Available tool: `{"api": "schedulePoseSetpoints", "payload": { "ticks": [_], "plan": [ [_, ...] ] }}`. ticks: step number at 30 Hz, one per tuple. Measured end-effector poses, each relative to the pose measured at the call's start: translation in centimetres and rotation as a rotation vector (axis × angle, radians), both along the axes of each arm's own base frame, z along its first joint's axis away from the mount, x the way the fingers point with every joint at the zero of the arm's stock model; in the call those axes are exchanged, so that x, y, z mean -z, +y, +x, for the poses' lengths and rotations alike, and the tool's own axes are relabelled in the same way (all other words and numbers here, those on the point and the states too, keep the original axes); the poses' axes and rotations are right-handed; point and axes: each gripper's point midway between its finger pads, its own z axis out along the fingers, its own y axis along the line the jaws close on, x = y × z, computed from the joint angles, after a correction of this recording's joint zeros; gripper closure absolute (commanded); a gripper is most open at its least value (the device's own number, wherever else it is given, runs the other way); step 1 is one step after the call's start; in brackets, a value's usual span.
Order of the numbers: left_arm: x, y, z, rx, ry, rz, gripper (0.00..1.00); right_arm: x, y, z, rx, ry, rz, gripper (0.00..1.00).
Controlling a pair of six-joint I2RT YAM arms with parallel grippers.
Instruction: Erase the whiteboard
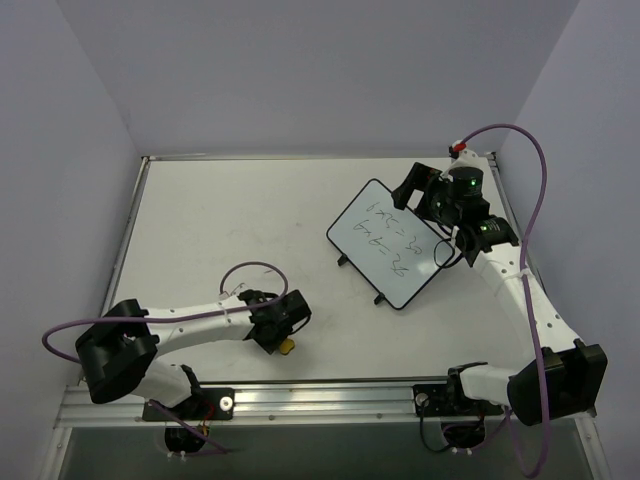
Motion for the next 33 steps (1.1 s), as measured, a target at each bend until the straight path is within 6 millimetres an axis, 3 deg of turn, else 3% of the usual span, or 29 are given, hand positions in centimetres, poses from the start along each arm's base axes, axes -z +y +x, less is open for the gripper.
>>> {"api": "schedulePoseSetpoints", "payload": {
  "ticks": [1, 10, 16, 24, 28, 33],
  "plan": [
    [0.0, 0.0, 0.1, 0.009, 0.003, 0.001, 0.97, 0.0, 0.0, 0.0, 0.0, 0.0, 0.0, 0.0],
    [-0.5, 0.7, 2.2, 0.13, -0.009, 0.065, 0.98, 0.1, -0.2, 0.1, 0.007, 0.001, -0.008, 0.0],
    [-3.6, -0.5, 6.2, 0.285, -0.16, 0.053, 0.98, 0.4, -0.5, 0.0, 0.021, 0.012, -0.022, 0.0],
    [-12.5, -5.7, 14.7, 0.518, -0.589, -0.091, 0.98, 1.4, -2.9, -0.2, 0.096, 0.058, -0.075, 0.0],
    [-15.1, -10.4, 19.3, 0.647, -0.727, -0.108, 0.98, 1.3, -6.0, -0.3, 0.184, 0.068, -0.086, 0.0],
    [-16.5, -17.0, 22.9, 0.816, -0.873, -0.182, 0.98, -0.1, -8.0, -1.5, 0.25, 0.027, -0.049, 0.0]
  ]
}}
